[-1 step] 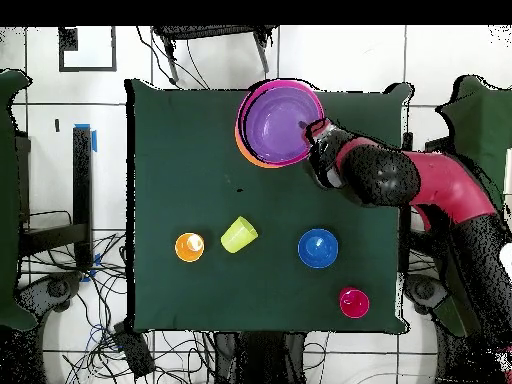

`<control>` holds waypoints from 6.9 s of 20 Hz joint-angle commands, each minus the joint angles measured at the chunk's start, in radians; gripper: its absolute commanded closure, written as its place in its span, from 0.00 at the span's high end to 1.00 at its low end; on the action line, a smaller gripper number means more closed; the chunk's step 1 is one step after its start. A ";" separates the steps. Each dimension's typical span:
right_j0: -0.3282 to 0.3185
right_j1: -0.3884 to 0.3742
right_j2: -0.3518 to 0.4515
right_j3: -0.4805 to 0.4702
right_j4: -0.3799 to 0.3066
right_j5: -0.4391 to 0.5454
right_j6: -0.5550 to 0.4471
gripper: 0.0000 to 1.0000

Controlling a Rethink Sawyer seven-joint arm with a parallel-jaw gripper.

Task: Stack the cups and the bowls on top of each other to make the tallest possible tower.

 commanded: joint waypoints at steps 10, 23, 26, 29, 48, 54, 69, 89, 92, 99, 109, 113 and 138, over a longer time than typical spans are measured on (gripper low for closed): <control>-0.052 -0.030 0.088 0.130 0.017 0.127 -0.247 1.00; 0.003 -0.017 0.060 0.132 -0.029 -0.041 -0.131 1.00; 0.012 0.001 0.052 0.104 -0.030 -0.042 -0.142 1.00; 0.017 0.023 0.042 0.082 -0.035 -0.049 -0.154 1.00; 0.020 0.045 0.000 0.124 -0.086 -0.112 -0.127 1.00; 0.015 0.053 0.004 0.114 -0.086 -0.101 -0.141 1.00; -0.002 0.109 -0.001 0.099 -0.109 -0.087 -0.184 1.00; -0.011 0.094 0.013 0.106 -0.110 -0.075 -0.174 1.00; -0.011 0.107 0.011 0.105 -0.115 -0.082 -0.175 1.00; -0.010 0.113 0.010 0.102 -0.117 -0.083 -0.175 1.00; -0.009 0.138 0.006 0.095 -0.123 -0.088 -0.178 1.00; -0.010 0.145 0.002 0.099 -0.131 -0.099 -0.171 1.00; -0.020 -0.053 0.070 0.189 -0.012 -0.006 -0.107 1.00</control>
